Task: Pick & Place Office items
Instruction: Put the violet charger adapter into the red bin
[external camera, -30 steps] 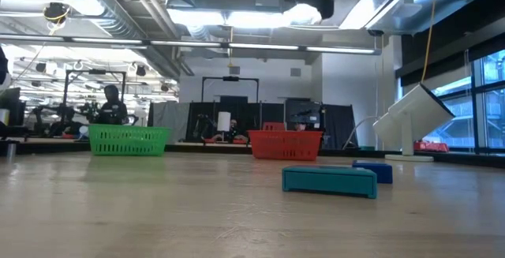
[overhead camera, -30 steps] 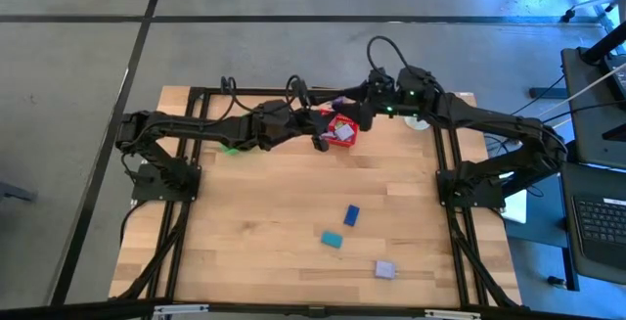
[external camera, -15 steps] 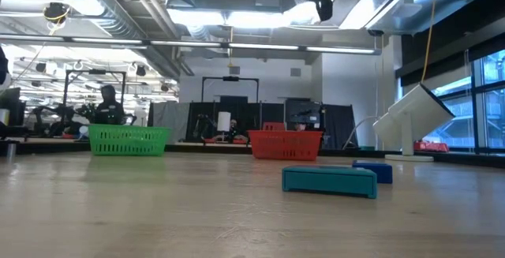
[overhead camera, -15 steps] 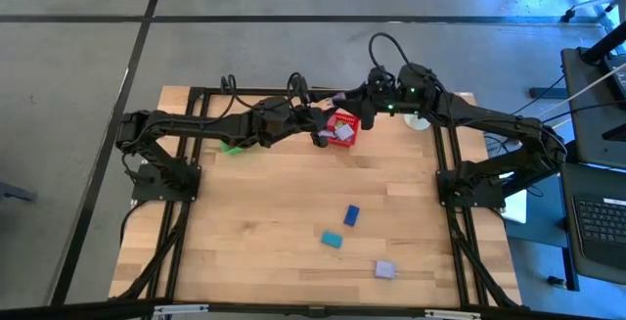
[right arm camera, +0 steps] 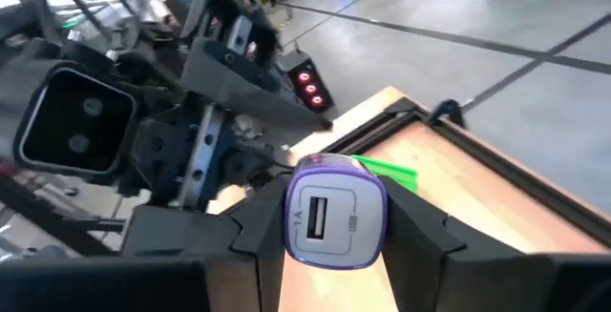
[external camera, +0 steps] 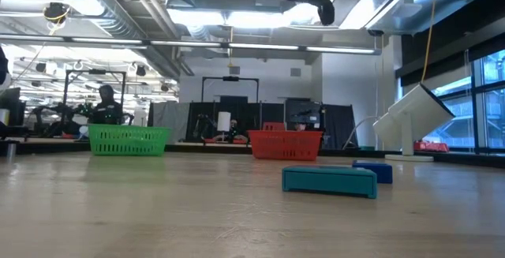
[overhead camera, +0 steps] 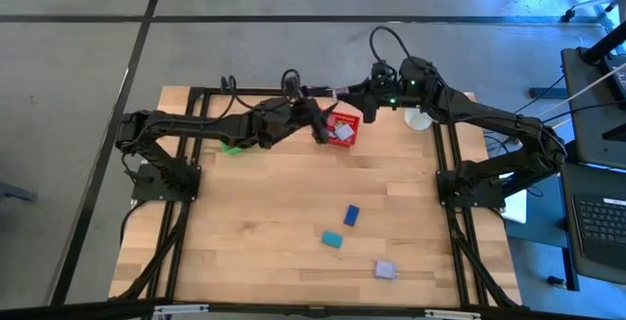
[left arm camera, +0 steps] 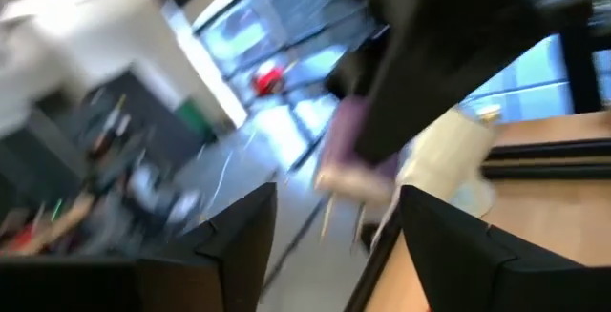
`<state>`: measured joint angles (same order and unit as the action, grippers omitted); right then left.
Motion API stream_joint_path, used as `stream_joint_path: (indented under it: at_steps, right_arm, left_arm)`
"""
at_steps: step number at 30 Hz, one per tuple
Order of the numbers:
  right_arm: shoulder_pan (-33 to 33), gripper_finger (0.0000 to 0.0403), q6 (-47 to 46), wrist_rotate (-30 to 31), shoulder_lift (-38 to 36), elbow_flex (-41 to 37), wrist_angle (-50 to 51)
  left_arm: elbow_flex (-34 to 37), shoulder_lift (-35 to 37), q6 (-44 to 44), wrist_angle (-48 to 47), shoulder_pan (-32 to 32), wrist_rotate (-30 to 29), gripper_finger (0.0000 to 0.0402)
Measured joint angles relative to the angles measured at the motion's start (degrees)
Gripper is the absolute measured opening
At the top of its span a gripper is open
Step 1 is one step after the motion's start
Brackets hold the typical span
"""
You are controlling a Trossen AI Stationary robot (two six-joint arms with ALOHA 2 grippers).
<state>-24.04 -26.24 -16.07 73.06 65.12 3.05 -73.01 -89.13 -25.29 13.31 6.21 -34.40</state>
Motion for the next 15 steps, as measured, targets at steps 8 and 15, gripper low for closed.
stream_joint_path:
  at_steps: [8, 15]
  right_arm:
    - [-3.5, 0.0137, 4.9, 7.3, 1.0, 0.0, 9.7]
    - [-3.8, 0.0139, 6.2, 10.7, 8.6, 0.0, 13.6]
  left_arm:
    - [0.0, 0.0, 20.3, -10.8, 0.0, -15.8, 0.0245]
    - [0.0, 0.0, 33.5, -15.4, 1.3, -13.6, 0.0240]
